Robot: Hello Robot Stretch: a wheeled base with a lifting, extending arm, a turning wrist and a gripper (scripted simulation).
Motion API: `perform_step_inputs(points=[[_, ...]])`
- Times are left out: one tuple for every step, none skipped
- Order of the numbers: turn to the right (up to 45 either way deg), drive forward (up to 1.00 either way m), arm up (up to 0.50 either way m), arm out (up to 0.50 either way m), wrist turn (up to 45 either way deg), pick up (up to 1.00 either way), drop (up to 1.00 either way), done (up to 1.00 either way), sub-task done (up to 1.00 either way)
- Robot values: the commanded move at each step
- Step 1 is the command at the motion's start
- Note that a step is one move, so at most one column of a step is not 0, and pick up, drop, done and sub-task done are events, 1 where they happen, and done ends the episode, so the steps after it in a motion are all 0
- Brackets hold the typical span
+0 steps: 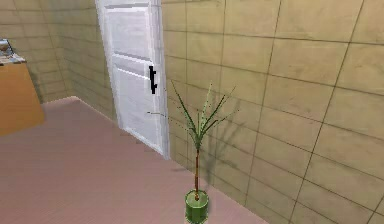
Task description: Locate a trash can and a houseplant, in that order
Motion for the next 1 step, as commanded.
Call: perform_step_inputs(points=[[0.0, 0.00, 0.00, 0.00, 0.0, 0.00, 0.00, 1.00, 0.00]])
